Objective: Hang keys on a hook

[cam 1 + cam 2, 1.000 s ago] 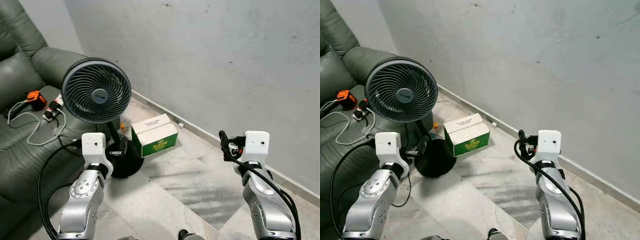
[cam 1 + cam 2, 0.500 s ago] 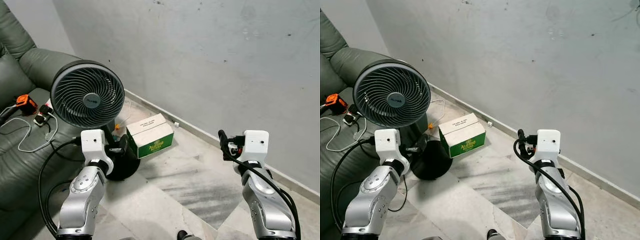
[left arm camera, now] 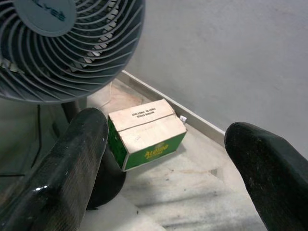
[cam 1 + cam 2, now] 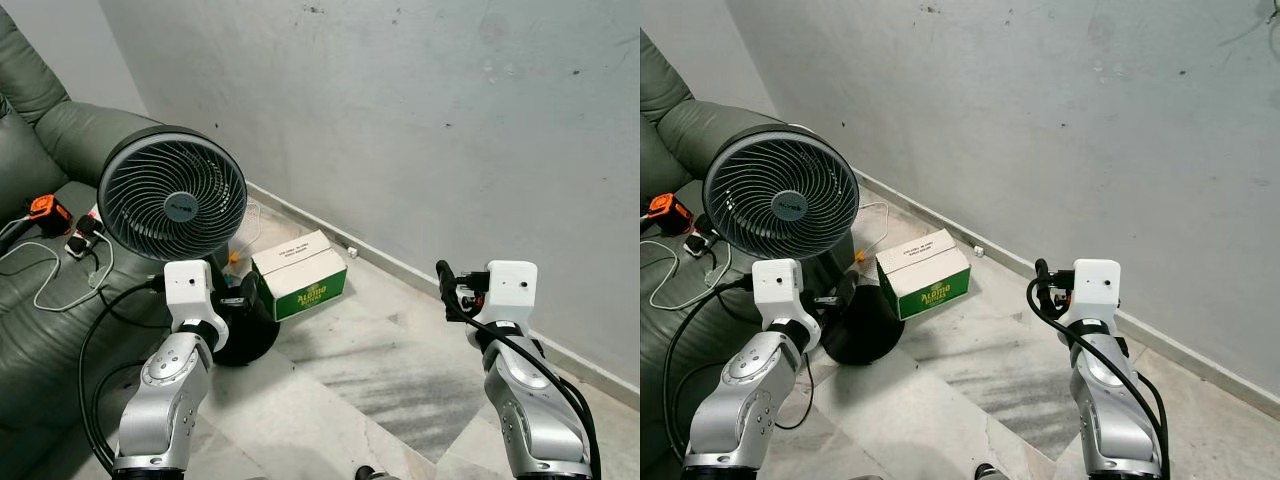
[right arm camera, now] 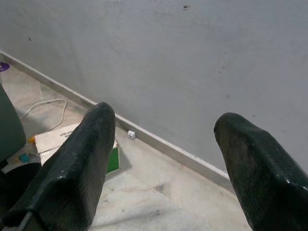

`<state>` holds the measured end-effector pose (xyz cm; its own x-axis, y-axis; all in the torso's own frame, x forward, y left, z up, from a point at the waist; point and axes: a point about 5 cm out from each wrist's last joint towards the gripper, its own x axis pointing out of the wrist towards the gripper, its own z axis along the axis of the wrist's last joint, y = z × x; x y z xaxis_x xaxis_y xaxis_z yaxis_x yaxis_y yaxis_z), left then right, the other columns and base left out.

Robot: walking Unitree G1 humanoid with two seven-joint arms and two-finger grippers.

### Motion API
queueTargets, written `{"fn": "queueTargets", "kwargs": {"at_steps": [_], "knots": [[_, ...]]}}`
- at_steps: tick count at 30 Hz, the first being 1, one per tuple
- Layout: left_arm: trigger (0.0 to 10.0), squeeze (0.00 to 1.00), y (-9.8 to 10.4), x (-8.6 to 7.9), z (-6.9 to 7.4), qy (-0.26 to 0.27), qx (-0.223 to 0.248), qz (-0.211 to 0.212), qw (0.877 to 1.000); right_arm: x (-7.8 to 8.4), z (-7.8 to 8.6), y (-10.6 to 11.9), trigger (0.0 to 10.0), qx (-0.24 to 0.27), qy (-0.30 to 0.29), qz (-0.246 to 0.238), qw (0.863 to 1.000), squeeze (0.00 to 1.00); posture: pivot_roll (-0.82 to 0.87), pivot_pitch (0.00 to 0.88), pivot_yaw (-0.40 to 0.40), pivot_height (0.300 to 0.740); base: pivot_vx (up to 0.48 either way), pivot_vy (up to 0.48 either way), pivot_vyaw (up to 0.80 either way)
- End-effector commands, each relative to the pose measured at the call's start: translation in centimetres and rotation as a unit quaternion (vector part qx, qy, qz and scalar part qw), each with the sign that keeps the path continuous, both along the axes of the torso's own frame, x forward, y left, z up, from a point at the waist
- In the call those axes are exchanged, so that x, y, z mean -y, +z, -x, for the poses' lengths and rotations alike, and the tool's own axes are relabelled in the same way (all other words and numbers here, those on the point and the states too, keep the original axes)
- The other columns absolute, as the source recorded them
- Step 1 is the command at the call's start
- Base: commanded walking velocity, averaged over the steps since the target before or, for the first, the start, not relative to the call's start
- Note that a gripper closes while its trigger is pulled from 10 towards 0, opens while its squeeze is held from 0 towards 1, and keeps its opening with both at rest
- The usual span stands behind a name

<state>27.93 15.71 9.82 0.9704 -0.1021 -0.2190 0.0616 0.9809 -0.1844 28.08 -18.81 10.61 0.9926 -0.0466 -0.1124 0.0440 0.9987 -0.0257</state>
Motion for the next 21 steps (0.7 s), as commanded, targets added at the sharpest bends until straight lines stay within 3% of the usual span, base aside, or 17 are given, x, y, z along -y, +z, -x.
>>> {"fn": "queueTargets", "kwargs": {"at_steps": [1,15,21], "knots": [[10.0,0.0,0.34,-0.21,0.03,-0.001,0.003,-0.005,1.0,-0.03,0.11,0.25,10.0,0.003,-0.002,-0.001,1.0,0.0,0.04,0.133,0.058,0.74,0.0,0.0,-0.79],[10.0,0.0,0.18,0.08,0.25,-0.01,0.001,-0.001,1.0,-0.13,0.01,0.26,10.0,0.004,0.002,0.002,1.0,0.0,0.04,0.13,0.055,0.74,0.0,0.0,-0.77],[10.0,0.0,0.15,0.16,0.28,-0.012,0.0,-0.001,1.0,-0.11,-0.02,0.27,10.0,0.005,0.002,0.003,1.0,0.0,0.04,0.127,0.053,0.74,0.0,-0.102,-0.07]]}}
